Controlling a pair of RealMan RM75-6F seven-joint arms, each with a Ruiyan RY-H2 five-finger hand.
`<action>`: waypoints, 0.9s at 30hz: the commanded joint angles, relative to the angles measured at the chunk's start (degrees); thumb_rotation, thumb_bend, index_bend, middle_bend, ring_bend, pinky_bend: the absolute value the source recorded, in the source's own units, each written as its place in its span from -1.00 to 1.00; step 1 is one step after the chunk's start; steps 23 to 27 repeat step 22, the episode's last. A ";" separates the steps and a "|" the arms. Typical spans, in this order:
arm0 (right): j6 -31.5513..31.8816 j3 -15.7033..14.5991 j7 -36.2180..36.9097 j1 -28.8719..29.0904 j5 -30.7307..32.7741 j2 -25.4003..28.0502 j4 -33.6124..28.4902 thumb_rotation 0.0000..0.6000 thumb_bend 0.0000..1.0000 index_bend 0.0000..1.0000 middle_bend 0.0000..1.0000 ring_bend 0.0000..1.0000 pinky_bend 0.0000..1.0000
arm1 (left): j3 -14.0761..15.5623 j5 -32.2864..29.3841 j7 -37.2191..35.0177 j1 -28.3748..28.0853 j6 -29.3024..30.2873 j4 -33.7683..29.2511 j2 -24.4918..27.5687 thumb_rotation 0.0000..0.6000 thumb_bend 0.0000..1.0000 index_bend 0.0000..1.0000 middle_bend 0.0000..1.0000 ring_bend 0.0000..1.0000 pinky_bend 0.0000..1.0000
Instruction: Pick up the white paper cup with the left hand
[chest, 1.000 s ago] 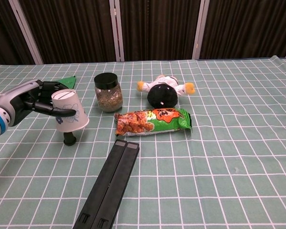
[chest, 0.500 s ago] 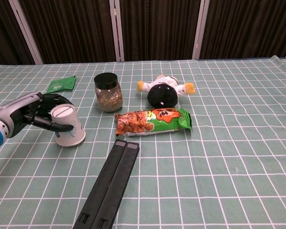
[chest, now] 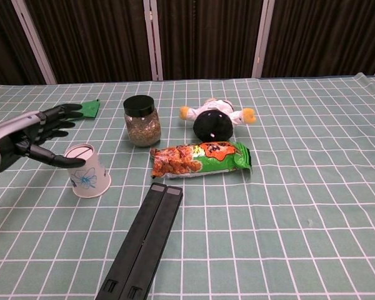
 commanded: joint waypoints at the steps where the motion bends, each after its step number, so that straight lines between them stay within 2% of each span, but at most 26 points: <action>1: 0.47 -0.16 0.36 -0.15 -0.70 0.23 -0.20 1.00 -1.00 -1.00 -1.00 -1.00 -1.00 | 0.71 5.03 4.73 2.33 7.44 -4.73 5.01 1.00 -0.90 -1.00 -1.00 -1.00 -1.00; 5: 0.97 -0.44 1.01 -0.29 -1.80 0.54 -0.50 1.00 -1.00 -1.00 -1.00 -1.00 -1.00 | 2.19 8.77 13.61 5.70 14.96 -10.89 11.22 1.00 -0.90 -1.00 -1.00 -1.00 -1.00; 9: 1.35 -0.63 1.69 -0.32 -2.83 0.87 -0.90 1.00 -1.00 -1.00 -1.00 -1.00 -1.00 | 4.60 10.53 25.69 10.27 21.55 -15.95 17.22 1.00 -0.90 -1.00 -1.00 -1.00 -1.00; 16: 2.50 -0.69 2.35 -0.58 -4.17 1.15 -0.53 1.00 -1.00 -1.00 -1.00 -1.00 -1.00 | 9.74 10.73 38.12 18.38 29.36 -23.37 24.12 1.00 -0.91 -1.00 -1.00 -1.00 -1.00; 21: 2.74 -0.74 2.59 -0.68 -4.42 1.17 -0.16 1.00 -1.00 -1.00 -1.00 -1.00 -1.00 | 11.42 10.64 41.38 20.71 30.84 -26.49 25.92 1.00 -0.91 -1.00 -1.00 -1.00 -1.00; 27: 3.02 -0.75 2.63 -0.77 -4.63 1.22 -0.26 1.00 -1.00 -1.00 -1.00 -1.00 -1.00 | 11.43 10.51 41.78 20.75 30.68 -26.70 26.16 1.00 -0.91 -1.00 -1.00 -1.00 -1.00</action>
